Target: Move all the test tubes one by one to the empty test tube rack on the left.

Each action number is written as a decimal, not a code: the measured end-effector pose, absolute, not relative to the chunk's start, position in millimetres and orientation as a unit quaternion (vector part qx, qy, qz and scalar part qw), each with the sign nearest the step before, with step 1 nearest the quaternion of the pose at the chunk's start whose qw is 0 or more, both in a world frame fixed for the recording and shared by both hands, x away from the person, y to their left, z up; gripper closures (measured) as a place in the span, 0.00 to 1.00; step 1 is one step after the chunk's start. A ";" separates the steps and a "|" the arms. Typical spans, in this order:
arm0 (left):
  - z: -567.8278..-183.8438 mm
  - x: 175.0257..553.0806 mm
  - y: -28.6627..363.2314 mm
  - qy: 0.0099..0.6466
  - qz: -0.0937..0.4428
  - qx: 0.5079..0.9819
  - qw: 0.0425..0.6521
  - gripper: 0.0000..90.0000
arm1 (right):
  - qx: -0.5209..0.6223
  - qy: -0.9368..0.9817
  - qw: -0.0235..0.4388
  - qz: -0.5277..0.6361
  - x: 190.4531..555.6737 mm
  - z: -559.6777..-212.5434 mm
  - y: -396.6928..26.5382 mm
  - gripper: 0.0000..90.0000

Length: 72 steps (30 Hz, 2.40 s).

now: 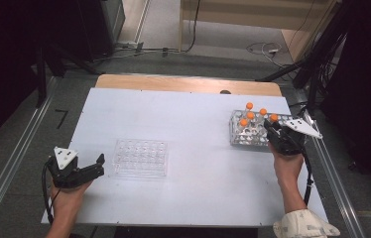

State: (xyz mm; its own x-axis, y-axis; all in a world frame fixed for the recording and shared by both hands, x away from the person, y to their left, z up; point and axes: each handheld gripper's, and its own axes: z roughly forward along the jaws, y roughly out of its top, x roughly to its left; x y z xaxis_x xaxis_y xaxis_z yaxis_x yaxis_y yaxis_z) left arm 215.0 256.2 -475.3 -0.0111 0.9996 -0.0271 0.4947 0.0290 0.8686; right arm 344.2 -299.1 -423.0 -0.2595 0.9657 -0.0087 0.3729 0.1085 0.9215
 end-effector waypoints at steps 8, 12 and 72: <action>-470.5 213.8 254.6 0.615 0.355 0.601 0.367 0.02 | 0.496 0.660 0.338 0.452 335.0 -410.2 -298.6 0.79; -464.0 214.5 253.2 0.616 0.354 0.596 0.375 0.02 | 0.485 0.664 0.339 0.456 327.2 -404.4 -297.3 0.79; -417.7 255.9 59.6 0.417 0.235 0.729 0.489 0.06 | 0.362 0.783 0.220 0.455 279.0 -435.7 -186.9 0.79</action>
